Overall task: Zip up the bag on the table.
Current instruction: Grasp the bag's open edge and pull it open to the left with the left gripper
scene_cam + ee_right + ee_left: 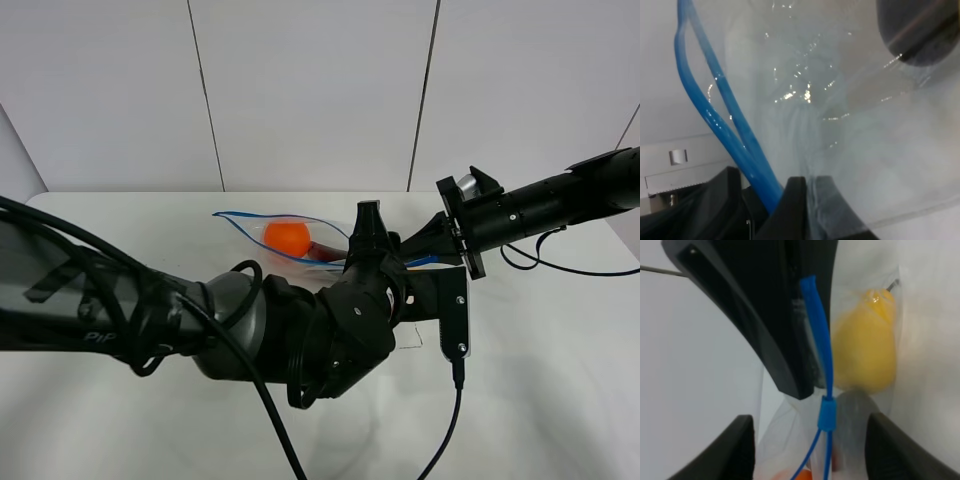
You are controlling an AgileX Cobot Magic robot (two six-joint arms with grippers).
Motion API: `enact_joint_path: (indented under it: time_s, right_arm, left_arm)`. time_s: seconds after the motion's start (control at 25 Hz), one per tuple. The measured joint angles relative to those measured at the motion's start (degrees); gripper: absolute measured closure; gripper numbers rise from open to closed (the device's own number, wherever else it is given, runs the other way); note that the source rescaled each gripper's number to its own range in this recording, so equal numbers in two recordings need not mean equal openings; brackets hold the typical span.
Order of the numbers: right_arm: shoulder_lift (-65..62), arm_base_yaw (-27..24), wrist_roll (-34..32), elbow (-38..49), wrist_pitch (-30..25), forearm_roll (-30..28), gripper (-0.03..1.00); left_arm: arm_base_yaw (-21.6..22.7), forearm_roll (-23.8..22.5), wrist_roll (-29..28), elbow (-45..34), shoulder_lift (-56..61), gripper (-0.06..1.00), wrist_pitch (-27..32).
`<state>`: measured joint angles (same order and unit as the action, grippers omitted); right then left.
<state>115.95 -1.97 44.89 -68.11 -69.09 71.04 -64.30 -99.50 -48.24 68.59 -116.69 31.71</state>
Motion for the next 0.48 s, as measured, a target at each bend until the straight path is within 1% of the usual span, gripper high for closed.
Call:
enact_joint_path:
  time_s: [0.48]
  right_arm:
    - [0.00,0.00,0.00,0.00,0.00,-0.10,0.97]
  left_arm:
    - [-1.28,0.00,0.00,0.00,0.00,0.47,0.11]
